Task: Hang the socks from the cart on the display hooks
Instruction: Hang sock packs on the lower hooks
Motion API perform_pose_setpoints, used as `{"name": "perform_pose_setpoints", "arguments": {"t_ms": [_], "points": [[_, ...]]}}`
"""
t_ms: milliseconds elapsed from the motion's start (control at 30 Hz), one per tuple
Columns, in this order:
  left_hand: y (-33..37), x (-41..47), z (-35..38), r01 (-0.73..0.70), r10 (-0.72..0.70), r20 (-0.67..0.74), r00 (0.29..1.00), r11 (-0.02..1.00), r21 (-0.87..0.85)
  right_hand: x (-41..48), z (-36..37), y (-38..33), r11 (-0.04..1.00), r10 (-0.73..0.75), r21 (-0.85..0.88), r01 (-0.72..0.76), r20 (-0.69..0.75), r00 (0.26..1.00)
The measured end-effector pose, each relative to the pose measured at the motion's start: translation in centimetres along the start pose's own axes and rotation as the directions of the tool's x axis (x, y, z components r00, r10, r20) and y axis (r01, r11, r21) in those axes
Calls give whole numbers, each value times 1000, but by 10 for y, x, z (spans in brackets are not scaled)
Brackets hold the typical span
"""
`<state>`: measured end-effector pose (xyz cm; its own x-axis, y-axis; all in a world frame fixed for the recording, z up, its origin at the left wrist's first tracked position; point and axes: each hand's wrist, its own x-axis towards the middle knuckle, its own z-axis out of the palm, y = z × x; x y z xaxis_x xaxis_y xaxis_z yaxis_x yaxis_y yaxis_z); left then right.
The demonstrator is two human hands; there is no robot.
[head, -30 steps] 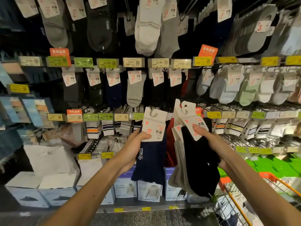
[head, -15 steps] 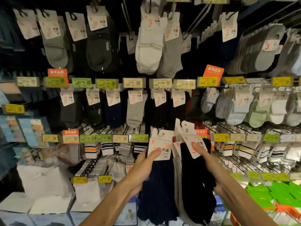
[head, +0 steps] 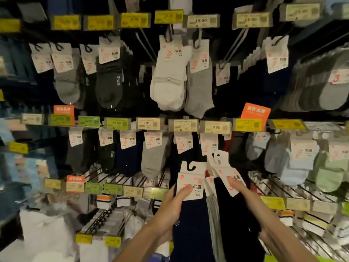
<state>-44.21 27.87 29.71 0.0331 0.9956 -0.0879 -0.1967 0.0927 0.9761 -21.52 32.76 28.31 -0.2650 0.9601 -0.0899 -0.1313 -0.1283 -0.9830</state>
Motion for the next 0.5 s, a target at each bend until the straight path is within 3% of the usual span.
{"name": "perform_pose_setpoints", "arguments": {"t_ms": [133, 200, 300, 500], "points": [[8, 15, -1, -40, 40, -3, 999, 998, 41, 8, 7, -21, 995, 103, 20, -103, 2, 995], [6, 22, -5, -61, 64, -51, 997, 996, 59, 17, 10, -33, 998, 55, 12, -54, -67, 996], [4, 29, -12, -63, 64, -167, 984, 998, 12, 23, 22, -40, 1000, -5, -30, 3, -56, 998], [10, 49, -40, -94, 104, -271, 957, 994, 51, 46, 59, -42, 998, -3, -58, -1, -60, 998]]}}
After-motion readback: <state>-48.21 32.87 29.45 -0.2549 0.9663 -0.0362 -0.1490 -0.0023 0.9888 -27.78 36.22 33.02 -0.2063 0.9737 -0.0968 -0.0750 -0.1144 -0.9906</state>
